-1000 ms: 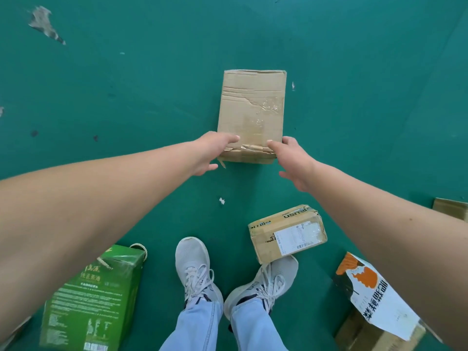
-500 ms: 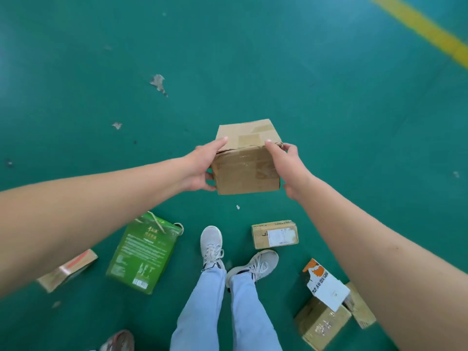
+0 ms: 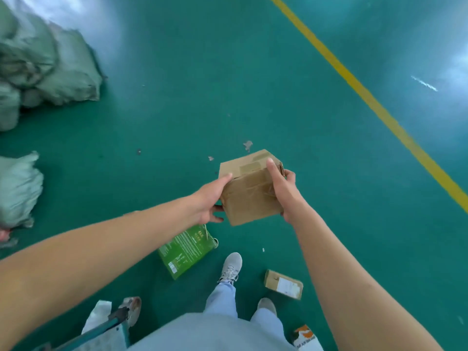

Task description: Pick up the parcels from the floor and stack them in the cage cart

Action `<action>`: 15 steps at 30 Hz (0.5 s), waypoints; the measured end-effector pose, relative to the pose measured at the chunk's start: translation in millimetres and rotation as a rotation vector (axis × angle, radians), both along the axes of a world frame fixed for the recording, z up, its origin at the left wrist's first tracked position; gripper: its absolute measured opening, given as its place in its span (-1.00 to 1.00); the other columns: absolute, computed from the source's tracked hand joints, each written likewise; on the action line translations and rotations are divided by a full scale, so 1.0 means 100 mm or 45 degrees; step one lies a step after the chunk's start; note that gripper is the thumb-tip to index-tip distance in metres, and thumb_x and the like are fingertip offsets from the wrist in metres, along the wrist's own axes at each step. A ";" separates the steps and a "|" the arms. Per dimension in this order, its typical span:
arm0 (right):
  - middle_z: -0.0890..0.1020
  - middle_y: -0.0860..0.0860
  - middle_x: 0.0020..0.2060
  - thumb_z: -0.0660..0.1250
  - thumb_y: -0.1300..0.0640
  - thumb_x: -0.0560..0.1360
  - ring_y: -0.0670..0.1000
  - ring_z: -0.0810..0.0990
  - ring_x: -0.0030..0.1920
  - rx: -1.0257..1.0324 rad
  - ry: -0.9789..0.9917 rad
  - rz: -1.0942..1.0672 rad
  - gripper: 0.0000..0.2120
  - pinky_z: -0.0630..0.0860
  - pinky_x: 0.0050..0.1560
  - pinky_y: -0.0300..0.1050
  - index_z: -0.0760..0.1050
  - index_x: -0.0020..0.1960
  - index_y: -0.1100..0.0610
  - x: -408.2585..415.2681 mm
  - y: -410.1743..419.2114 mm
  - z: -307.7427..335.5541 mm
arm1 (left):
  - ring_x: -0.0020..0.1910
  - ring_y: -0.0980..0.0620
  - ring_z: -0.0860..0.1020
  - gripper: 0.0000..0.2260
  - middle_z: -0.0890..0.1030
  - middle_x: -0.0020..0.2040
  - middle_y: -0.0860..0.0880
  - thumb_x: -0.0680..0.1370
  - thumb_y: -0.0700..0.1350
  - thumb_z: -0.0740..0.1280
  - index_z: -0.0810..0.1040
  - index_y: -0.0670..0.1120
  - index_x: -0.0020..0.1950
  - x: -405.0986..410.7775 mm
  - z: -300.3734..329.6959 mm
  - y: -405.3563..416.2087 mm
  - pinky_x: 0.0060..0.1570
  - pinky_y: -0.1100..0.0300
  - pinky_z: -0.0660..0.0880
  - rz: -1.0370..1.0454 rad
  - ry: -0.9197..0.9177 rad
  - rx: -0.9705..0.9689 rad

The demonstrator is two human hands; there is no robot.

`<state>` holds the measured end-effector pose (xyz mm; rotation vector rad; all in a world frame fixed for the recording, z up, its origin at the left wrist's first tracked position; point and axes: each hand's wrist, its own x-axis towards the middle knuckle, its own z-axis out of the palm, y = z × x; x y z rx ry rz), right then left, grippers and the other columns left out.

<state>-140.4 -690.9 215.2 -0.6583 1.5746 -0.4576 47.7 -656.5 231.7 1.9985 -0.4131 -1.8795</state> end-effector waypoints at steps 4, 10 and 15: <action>0.53 -0.01 0.26 0.24 -0.74 0.09 0.12 0.57 0.22 -0.072 -0.048 0.174 0.02 0.51 0.30 0.21 0.27 0.35 -0.15 0.33 0.24 0.49 | 0.29 -0.12 0.51 -0.50 0.51 0.35 -0.02 0.59 0.36 0.23 0.47 0.08 0.39 0.24 0.52 0.63 0.40 -0.34 0.34 0.162 -0.001 -0.089; 0.56 0.02 0.20 0.34 -0.60 0.15 0.14 0.59 0.18 -0.064 -0.155 0.370 -0.09 0.55 0.25 0.25 0.30 0.31 -0.09 0.55 0.88 1.03 | 0.30 -0.26 0.50 -0.46 0.47 0.36 -0.06 0.55 0.41 0.26 0.43 0.10 0.38 0.30 1.10 1.69 0.33 -0.43 0.38 0.501 0.052 -0.237; 0.62 0.08 0.16 0.36 -0.51 0.22 0.17 0.66 0.13 -0.080 -0.354 0.466 -0.24 0.61 0.16 0.31 0.34 0.24 -0.07 0.70 1.52 1.21 | 0.32 -0.28 0.51 -0.13 0.48 0.38 0.01 0.19 0.63 0.35 0.43 0.24 0.40 0.26 1.28 2.50 0.11 -0.50 0.48 0.849 0.103 -0.368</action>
